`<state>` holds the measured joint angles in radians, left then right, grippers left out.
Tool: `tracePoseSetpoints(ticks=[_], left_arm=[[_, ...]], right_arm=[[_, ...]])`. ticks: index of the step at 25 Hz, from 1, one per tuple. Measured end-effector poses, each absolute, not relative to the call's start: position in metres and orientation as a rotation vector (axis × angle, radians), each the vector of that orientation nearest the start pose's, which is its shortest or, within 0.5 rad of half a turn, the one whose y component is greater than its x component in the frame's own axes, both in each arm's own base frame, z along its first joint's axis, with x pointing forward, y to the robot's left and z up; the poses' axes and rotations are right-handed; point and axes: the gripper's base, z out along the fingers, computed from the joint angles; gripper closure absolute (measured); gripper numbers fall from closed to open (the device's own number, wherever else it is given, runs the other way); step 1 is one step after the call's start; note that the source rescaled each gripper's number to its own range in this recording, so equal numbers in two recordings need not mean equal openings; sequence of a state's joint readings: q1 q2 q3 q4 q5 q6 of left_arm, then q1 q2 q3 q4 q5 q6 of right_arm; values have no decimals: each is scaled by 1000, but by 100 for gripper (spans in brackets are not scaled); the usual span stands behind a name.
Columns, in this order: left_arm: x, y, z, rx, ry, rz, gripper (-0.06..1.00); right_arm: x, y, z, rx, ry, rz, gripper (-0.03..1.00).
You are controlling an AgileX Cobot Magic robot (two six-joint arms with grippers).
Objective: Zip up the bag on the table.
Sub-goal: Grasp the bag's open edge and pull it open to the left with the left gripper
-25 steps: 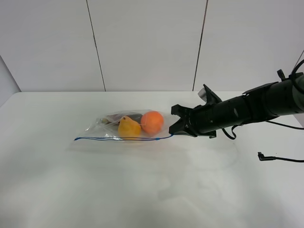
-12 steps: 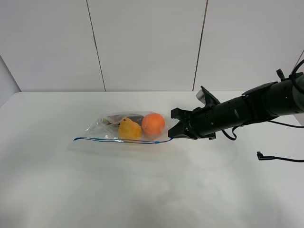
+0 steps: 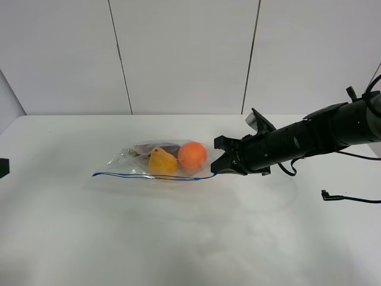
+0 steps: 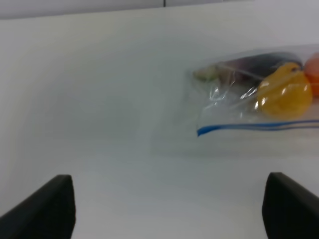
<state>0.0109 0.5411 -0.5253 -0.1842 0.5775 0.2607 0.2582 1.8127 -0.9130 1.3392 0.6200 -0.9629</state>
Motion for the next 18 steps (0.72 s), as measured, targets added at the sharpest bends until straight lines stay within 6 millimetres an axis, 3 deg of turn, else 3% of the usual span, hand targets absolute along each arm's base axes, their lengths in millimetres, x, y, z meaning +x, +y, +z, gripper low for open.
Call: tracePoseSetpoints(ticks=[8,18], left_arm=[[146,-35,275,374,2178,-190,6],[128,-93,266,842,2126,-396,6]], right_arm=[[311,135,159,-166,2579,986,97],[311,135,158,-175,2582,982,97]])
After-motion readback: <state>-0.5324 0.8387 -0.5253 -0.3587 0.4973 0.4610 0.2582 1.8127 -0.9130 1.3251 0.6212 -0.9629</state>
